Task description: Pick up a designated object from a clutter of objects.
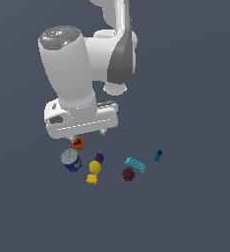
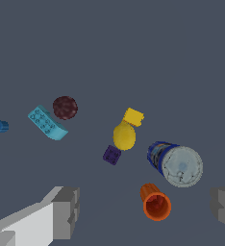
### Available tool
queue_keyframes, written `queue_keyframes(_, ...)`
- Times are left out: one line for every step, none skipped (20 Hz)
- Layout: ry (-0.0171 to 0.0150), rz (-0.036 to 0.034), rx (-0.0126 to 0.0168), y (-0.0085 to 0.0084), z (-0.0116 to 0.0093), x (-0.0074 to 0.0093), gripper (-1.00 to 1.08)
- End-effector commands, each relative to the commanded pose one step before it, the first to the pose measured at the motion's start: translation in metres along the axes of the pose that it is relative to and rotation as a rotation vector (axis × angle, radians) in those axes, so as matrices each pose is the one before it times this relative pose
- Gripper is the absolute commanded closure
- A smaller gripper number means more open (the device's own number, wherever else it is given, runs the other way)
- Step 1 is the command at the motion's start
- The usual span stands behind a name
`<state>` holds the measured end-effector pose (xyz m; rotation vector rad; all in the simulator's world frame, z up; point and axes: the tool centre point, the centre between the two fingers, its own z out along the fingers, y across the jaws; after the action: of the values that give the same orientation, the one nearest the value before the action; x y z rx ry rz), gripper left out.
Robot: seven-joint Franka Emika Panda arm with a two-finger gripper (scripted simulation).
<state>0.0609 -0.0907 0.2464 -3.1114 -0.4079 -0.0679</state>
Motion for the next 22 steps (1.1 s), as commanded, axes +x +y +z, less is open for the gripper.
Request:
queue_keyframes(-0.00749,-0.03997,-0.00083,0.01875,0.01999,-0.00191,-0.92)
queue_keyframes(-0.00302,-0.01558,0.00002,0.00723,0.00804,-0.00136,-0.92)
queue_keyframes(-0.00301,-0.01560,0.00014,0.00715,0.00810,-0.00165,-0.92)
queue_keyframes(-0.00295,-0.01544,0.00026,0.00697,0.00807,-0.00191,-0.92)
queue_keyframes(-0.00279,-0.01472,0.00036,0.00654,0.00774,-0.00207,-0.92)
queue_keyframes(-0.00262,-0.01395,0.00044,0.00609,0.00737,-0.00218,-0.92)
queue_keyframes(-0.00244,-0.01316,0.00050,0.00565,0.00700,-0.00226,-0.92)
queue_keyframes(-0.00227,-0.01238,0.00055,0.00522,0.00661,-0.00229,-0.92)
queue_keyframes(-0.00210,-0.01161,0.00058,0.00480,0.00622,-0.00229,-0.92)
queue_keyframes(-0.00194,-0.01082,0.00060,0.00440,0.00582,-0.00226,-0.92)
queue_keyframes(-0.00177,-0.01001,0.00060,0.00401,0.00541,-0.00221,-0.92)
queue_keyframes(-0.00162,-0.00925,0.00059,0.00362,0.00500,-0.00211,-0.92)
queue_keyframes(-0.00146,-0.00844,0.00058,0.00326,0.00458,-0.00201,-0.92)
queue_keyframes(-0.00131,-0.00764,0.00055,0.00290,0.00416,-0.00188,-0.92)
queue_keyframes(-0.00116,-0.00686,0.00051,0.00255,0.00373,-0.00172,-0.92)
queue_keyframes(-0.00101,-0.00604,0.00047,0.00223,0.00330,-0.00156,-0.92)
queue_keyframes(-0.00087,-0.00524,0.00042,0.00191,0.00286,-0.00138,-0.92)
queue_keyframes(-0.00073,-0.00443,0.00036,0.00160,0.00243,-0.00119,-0.92)
queue_keyframes(-0.00059,-0.00363,0.00030,0.00130,0.00199,-0.00099,-0.92)
queue_keyframes(-0.00046,-0.00284,0.00024,0.00099,0.00155,-0.00077,-0.92)
queue_keyframes(-0.00033,-0.00204,0.00018,0.00070,0.00111,-0.00055,-0.92)
queue_keyframes(-0.00019,-0.00118,0.00010,0.00044,0.00066,-0.00035,-0.92)
